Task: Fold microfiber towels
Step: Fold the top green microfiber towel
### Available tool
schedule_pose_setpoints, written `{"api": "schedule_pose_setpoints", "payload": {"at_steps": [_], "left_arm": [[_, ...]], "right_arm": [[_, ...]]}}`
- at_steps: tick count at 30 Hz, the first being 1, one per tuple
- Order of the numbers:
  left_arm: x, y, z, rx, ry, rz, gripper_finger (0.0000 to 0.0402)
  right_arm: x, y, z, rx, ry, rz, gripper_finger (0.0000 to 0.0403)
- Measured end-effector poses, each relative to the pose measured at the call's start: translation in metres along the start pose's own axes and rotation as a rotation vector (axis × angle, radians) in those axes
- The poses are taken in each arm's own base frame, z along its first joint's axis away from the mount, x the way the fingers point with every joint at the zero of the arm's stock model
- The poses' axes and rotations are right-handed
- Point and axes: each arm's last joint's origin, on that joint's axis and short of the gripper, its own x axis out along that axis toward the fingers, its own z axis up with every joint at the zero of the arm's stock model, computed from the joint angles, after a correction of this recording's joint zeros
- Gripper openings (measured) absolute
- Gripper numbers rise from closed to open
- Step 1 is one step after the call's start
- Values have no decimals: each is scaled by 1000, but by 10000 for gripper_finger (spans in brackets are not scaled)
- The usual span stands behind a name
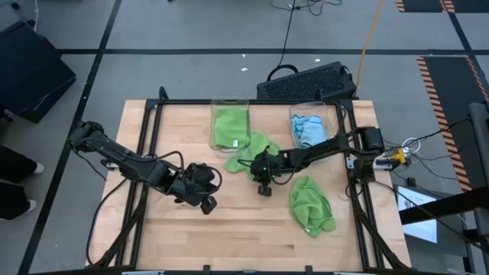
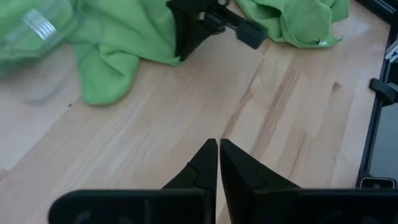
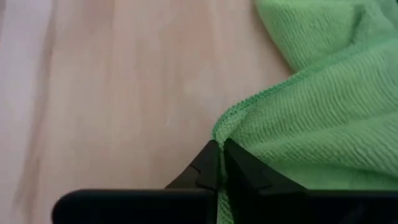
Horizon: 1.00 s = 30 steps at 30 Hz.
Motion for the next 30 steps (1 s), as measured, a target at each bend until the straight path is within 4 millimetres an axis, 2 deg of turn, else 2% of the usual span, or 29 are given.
{"api": "schedule_pose_setpoints", "payload": {"at_steps": [4,14,19,21,24,26,28,30], "left_arm": [[0,0,0,29,0,0,19],[0,0,1,141,-6,-1,19],[2,3,5,175,-35,32,28],[3,6,8,192,-66,66,35],[16,9,14,244,-83,79,45],[24,12,17,281,-46,9,48],[32,5,24,283,-61,-126,42],[41,3,18,324,-33,-172,28]], "right_arm": [[-16,10,2,15,-10,21,4],[-81,36,21,98,-177,97,2],[-104,41,22,127,-216,122,1],[-111,41,24,126,-238,129,1],[-114,40,24,129,-243,128,1],[-113,39,24,145,-236,125,1],[-113,37,25,161,-240,123,1],[-113,35,25,168,-241,120,1]]}}
